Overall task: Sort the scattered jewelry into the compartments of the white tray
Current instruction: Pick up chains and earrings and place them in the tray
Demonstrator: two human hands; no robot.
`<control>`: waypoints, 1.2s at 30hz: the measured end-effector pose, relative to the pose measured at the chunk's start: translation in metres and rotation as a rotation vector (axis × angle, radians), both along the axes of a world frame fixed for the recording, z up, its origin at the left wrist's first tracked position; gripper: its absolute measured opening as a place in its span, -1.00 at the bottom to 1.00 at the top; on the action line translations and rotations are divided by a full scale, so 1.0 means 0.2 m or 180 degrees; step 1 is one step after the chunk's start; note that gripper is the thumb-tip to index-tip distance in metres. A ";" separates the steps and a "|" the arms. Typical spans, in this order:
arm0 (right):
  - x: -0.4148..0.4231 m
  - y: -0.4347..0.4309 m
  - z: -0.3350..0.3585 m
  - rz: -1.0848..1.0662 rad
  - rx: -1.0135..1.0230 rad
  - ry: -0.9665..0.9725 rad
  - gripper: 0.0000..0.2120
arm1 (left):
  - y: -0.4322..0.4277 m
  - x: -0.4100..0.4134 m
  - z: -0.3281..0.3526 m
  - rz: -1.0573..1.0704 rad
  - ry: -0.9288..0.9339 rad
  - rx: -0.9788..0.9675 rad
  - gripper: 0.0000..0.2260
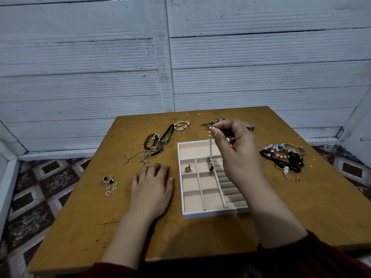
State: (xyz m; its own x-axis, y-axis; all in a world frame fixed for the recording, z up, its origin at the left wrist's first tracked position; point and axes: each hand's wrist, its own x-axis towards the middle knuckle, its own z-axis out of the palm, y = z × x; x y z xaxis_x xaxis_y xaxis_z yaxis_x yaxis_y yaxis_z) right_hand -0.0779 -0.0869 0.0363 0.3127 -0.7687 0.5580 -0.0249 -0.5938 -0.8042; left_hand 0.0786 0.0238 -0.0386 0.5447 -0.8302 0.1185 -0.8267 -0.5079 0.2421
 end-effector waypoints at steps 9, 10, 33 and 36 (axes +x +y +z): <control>0.06 0.01 -0.02 -0.0011 0.0047 -0.0029 -0.92 | 0.00 0.01 -0.03 0.0026 0.0093 0.0364 -0.45; 0.06 0.00 -0.02 -0.0016 0.0047 -0.0024 -0.94 | 0.00 0.01 -0.03 0.0027 0.0089 0.0367 -0.45; 0.06 -0.06 -0.12 -0.0201 0.0215 0.0259 -0.93 | 0.00 0.01 -0.03 0.0035 0.0096 0.0325 -0.45; 0.06 -0.07 -0.14 -0.0239 0.0231 0.0350 -0.95 | 0.00 0.01 -0.03 0.0028 0.0116 0.0299 -0.45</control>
State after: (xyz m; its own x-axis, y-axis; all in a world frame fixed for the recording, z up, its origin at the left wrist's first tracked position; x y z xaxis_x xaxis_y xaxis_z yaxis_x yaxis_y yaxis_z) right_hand -0.0654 -0.1010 0.0077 0.3089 -0.8294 0.4656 -0.1572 -0.5273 -0.8350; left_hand 0.0803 0.0238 -0.0441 0.5545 -0.8319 0.0204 -0.8137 -0.5369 0.2229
